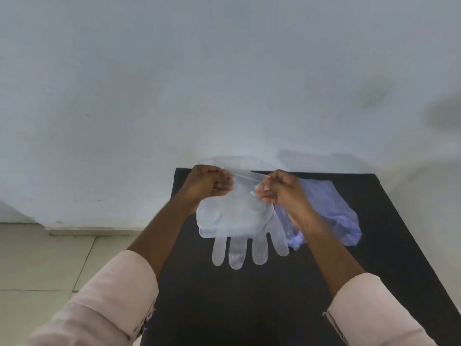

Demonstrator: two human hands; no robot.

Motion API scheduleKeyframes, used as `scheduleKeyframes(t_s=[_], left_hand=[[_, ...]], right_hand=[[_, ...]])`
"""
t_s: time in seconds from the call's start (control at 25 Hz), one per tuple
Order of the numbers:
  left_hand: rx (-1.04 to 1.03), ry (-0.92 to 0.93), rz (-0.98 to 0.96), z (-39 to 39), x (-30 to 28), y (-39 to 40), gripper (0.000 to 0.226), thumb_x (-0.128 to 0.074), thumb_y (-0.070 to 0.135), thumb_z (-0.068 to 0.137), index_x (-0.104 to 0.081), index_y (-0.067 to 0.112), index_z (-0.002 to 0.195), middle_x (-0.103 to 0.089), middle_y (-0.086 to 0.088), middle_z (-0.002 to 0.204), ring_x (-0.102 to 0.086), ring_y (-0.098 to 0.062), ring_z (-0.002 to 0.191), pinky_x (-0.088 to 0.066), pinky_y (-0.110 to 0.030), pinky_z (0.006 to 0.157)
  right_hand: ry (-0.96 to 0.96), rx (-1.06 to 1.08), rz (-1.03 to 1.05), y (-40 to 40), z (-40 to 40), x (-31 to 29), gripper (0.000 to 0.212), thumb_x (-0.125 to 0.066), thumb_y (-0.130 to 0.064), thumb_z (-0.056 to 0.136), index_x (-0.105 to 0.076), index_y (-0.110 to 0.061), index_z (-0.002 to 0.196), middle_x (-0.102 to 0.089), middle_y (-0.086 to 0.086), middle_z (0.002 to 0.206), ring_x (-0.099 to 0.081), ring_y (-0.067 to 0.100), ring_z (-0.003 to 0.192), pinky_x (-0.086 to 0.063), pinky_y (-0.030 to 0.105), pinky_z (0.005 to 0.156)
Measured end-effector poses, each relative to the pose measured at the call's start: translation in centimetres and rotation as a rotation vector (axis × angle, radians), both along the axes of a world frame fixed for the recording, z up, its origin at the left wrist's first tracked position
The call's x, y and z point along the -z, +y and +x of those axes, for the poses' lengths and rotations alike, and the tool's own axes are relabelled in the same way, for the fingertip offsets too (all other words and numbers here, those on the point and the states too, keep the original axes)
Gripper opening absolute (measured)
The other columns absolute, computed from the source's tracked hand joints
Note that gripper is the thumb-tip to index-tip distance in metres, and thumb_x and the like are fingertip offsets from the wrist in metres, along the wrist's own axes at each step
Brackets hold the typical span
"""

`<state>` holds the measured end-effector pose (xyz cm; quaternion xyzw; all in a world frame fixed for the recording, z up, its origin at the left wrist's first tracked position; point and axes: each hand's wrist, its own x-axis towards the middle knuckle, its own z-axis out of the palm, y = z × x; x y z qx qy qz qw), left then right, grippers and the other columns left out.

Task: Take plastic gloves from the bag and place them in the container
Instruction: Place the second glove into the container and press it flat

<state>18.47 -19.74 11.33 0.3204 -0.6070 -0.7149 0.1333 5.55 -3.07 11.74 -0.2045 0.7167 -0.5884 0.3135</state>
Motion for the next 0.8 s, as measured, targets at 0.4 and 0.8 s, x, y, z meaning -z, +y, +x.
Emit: scheduleKeyframes(t_s=[0.4,0.8], left_hand=[[-0.277,-0.089,-0.201,-10.0,-2.0,-11.4,0.013,-0.059,0.006,0.088,-0.072,0.002,0.09,-0.072,-0.018,0.091,-0.07,-0.026,0.08,-0.057,-0.034,0.078],[-0.357,0.035,-0.57,-5.2,3.4,-7.9,0.016,-0.064,0.025,0.09,-0.075,0.014,0.089,-0.075,-0.007,0.084,-0.07,-0.028,0.08,-0.057,-0.047,0.077]], right_hand=[[0.187,-0.032,-0.021,-15.7,-11.1,-1.5,0.019,-0.049,-0.001,0.084,-0.057,-0.013,0.072,-0.073,0.017,0.079,-0.07,0.027,0.073,-0.057,0.039,0.071],[0.555,-0.086,-0.221,-12.4,-7.6,3.9,0.01,-0.052,-0.013,0.095,-0.057,-0.01,0.086,-0.07,0.003,0.091,-0.065,0.016,0.09,-0.048,0.028,0.076]])
